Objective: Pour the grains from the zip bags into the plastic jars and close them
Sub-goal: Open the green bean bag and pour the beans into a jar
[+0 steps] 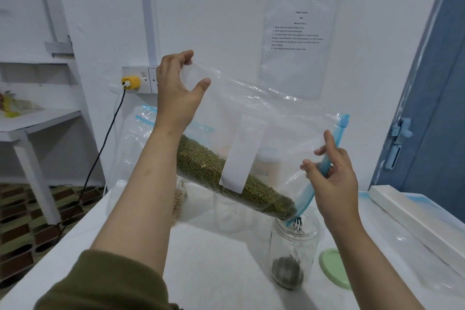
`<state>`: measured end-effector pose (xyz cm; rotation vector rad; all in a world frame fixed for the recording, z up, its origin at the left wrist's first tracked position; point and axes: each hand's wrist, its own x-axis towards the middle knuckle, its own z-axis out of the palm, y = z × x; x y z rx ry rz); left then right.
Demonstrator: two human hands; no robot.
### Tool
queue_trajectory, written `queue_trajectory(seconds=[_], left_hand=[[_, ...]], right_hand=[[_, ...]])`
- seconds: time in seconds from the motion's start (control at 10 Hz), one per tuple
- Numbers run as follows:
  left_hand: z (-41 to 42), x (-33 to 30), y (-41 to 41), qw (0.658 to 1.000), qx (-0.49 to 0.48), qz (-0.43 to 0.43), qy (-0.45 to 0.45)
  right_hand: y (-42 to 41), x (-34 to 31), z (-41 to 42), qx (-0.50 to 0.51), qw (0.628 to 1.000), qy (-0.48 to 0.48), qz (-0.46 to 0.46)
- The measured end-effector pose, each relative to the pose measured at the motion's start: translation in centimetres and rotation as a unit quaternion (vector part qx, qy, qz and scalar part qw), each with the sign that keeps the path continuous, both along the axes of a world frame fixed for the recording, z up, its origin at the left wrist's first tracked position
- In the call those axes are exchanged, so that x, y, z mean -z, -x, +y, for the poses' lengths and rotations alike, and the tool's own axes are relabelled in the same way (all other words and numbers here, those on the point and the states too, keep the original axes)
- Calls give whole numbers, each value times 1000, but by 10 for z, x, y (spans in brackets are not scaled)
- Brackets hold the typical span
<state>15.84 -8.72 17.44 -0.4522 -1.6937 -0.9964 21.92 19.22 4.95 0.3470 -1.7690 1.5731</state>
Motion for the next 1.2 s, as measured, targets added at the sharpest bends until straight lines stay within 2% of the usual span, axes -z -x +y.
queue_trajectory(seconds=[1.2], left_hand=[[7,2,0,1000,10,7,4]], right_hand=[[-4,7,4,15,1000,-4,-10]])
